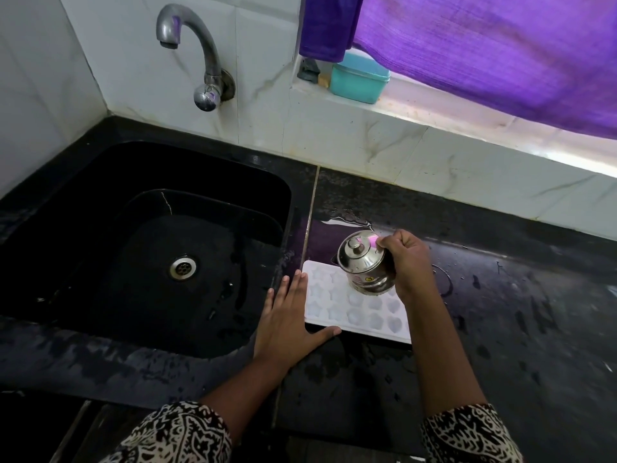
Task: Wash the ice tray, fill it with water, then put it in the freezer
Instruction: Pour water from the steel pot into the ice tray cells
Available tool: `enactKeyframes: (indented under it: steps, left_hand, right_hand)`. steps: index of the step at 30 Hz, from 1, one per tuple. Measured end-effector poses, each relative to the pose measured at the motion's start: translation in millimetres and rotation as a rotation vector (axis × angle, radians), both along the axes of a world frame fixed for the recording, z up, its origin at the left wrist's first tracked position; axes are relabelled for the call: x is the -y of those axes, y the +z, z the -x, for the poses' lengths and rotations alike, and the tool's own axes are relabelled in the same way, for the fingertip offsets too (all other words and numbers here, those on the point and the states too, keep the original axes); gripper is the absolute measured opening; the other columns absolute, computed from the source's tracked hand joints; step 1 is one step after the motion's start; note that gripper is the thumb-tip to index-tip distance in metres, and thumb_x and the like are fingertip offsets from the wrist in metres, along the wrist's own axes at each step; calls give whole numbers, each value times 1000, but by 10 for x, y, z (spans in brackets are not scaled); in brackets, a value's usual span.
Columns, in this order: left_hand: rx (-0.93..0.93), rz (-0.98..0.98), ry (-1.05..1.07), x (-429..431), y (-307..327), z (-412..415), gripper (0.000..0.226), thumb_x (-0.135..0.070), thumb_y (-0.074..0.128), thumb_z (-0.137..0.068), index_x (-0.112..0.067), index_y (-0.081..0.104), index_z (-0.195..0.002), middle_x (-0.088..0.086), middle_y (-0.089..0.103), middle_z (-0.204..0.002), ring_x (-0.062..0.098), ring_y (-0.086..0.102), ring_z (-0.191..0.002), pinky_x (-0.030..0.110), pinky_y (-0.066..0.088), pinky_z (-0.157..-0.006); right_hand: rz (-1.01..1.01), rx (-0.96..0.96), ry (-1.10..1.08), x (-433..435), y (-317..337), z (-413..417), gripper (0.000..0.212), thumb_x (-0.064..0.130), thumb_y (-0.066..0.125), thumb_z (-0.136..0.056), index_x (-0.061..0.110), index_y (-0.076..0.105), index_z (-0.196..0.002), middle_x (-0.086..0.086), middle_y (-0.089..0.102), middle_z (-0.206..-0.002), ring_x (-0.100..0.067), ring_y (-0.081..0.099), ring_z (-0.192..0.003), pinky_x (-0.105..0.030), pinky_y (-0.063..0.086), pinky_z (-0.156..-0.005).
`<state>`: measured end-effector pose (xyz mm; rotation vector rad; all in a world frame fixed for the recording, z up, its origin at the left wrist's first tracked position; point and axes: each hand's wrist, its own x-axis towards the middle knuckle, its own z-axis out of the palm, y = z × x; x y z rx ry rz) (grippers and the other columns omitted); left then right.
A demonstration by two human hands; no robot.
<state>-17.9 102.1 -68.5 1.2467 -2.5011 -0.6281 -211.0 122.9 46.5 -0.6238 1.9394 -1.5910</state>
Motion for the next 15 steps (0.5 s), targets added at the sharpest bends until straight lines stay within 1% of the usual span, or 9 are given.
enactKeyframes:
  steps: [3,8,13,15]
  left_hand:
    - [11,1,-3,1,10,-5,115,-89,31,-67,-21,-1,-154,-6,0,-162,12,-1,-148,33,-5,-117]
    - [13,1,-4,1,-1,-4,115,-89,32,-67,-20,1,-154,-5,2,-162,13,1,-149,33,-5,-117]
    - [27,3,-10,7,-3,-2,117,-91,26,-65,-20,0,-154,-5,1,-162,13,0,-149,34,-4,-117]
    - [26,0,-8,5,1,-4,118,-91,25,-64,-20,0,-154,-5,2,-162,14,1,-149,35,-3,-118]
  right_hand:
    - [-16,-23,5,17,17,-11,34,4,63,-77,17,37,-59,-2,40,-57,-12,36,-53,-25,30,-50]
    - [-52,-66,15,22,38,-20,29,8,63,-77,16,40,-62,-6,42,-63,-17,39,-60,-26,33,-52]
    - [-91,-110,29,55,47,-12,24,9,64,-78,13,44,-66,-11,46,-67,-21,44,-67,-27,37,-53]
    - [-95,-122,28,71,46,-4,26,8,64,-78,13,43,-64,-11,45,-67,-21,43,-68,-28,36,-54]
